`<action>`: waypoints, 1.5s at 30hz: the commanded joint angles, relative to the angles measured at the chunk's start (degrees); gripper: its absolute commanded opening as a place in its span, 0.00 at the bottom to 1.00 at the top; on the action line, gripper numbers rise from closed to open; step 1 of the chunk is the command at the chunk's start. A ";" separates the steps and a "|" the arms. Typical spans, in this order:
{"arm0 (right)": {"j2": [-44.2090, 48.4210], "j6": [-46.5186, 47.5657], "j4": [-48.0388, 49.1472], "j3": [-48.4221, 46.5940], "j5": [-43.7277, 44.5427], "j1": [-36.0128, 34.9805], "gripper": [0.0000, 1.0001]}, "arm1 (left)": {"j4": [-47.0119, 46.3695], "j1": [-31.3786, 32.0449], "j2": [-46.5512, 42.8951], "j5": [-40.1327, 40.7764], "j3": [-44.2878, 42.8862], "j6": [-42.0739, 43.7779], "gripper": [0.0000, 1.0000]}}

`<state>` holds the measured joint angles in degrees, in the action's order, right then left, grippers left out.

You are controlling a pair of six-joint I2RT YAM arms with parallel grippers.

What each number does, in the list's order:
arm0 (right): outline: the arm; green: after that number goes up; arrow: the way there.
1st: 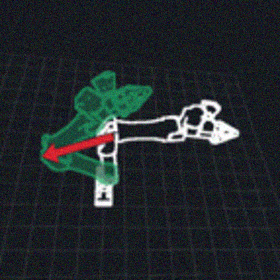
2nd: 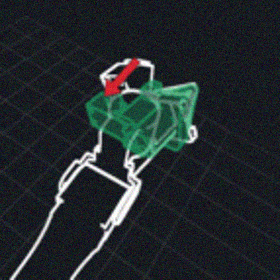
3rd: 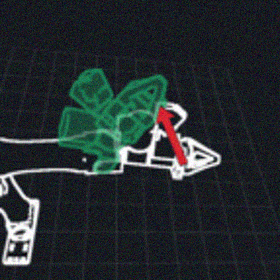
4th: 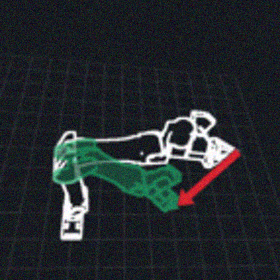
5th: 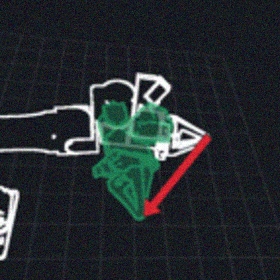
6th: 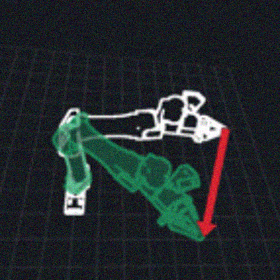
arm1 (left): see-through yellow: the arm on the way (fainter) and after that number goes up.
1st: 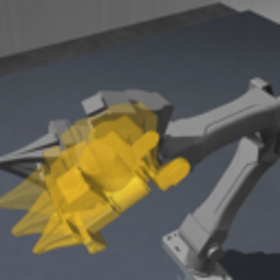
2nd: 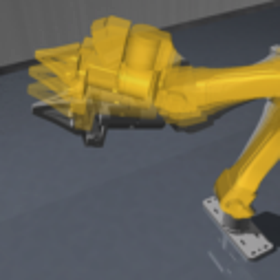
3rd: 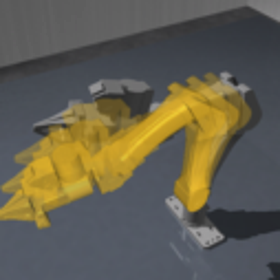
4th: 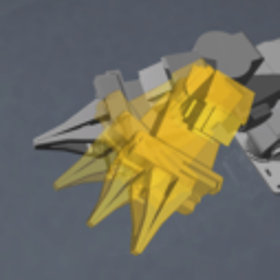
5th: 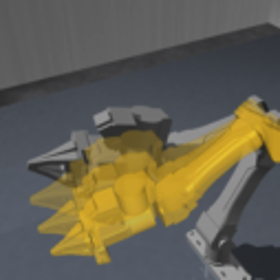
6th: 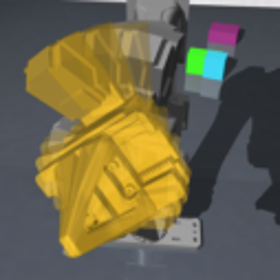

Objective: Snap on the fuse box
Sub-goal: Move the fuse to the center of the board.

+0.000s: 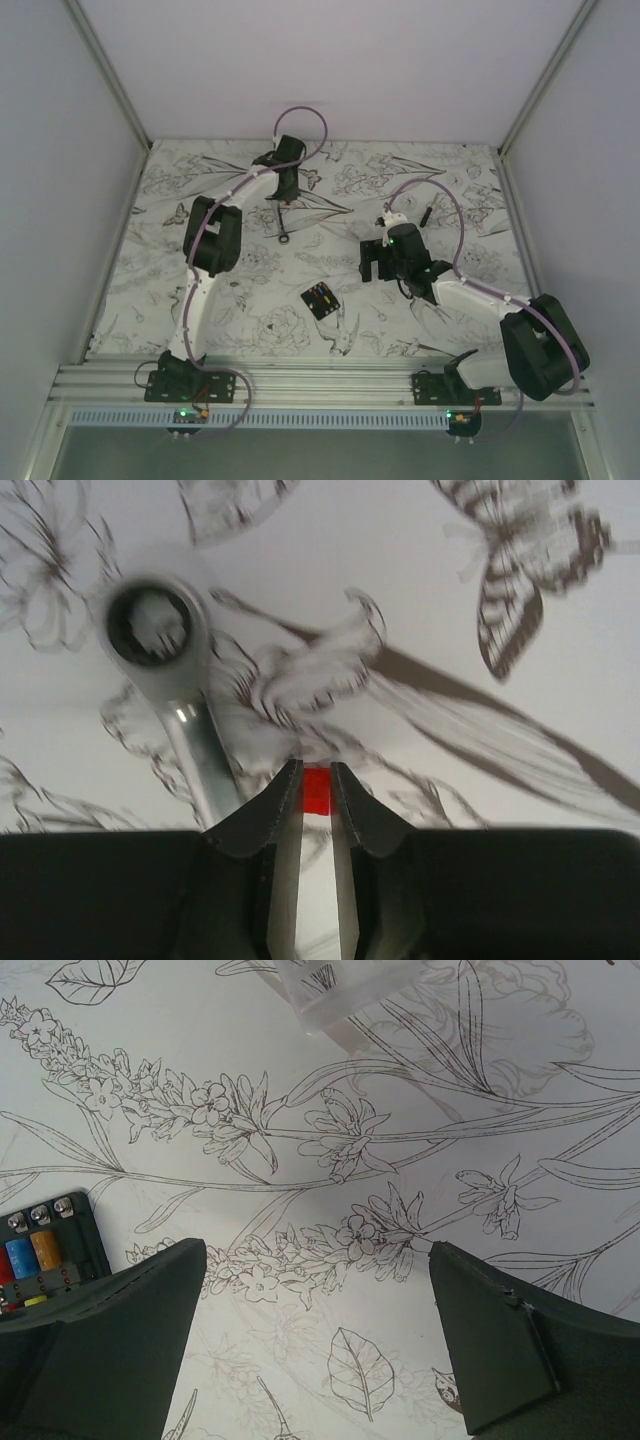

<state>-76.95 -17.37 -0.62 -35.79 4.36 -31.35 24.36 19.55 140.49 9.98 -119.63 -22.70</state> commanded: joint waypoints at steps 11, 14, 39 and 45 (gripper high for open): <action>1.67 -1.61 1.76 -0.45 0.36 0.46 1.00 | 4.28 11.81 -13.20 1.84 20.39 -11.68 0.18; 2.49 -1.68 1.97 -0.10 0.73 0.42 1.00 | 4.25 14.72 -16.11 1.62 23.92 -15.55 0.18; -1.37 7.91 4.97 -3.14 -9.42 -1.36 0.92 | 2.43 17.46 -39.80 -0.19 44.28 -20.34 0.39; -9.57 14.73 3.65 -10.56 -10.21 -4.85 0.84 | -0.78 11.39 -49.09 -4.11 55.80 -20.59 0.55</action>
<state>-82.65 -8.97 2.33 -40.86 -4.21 -34.11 24.29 33.80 96.36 8.78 -69.32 -43.64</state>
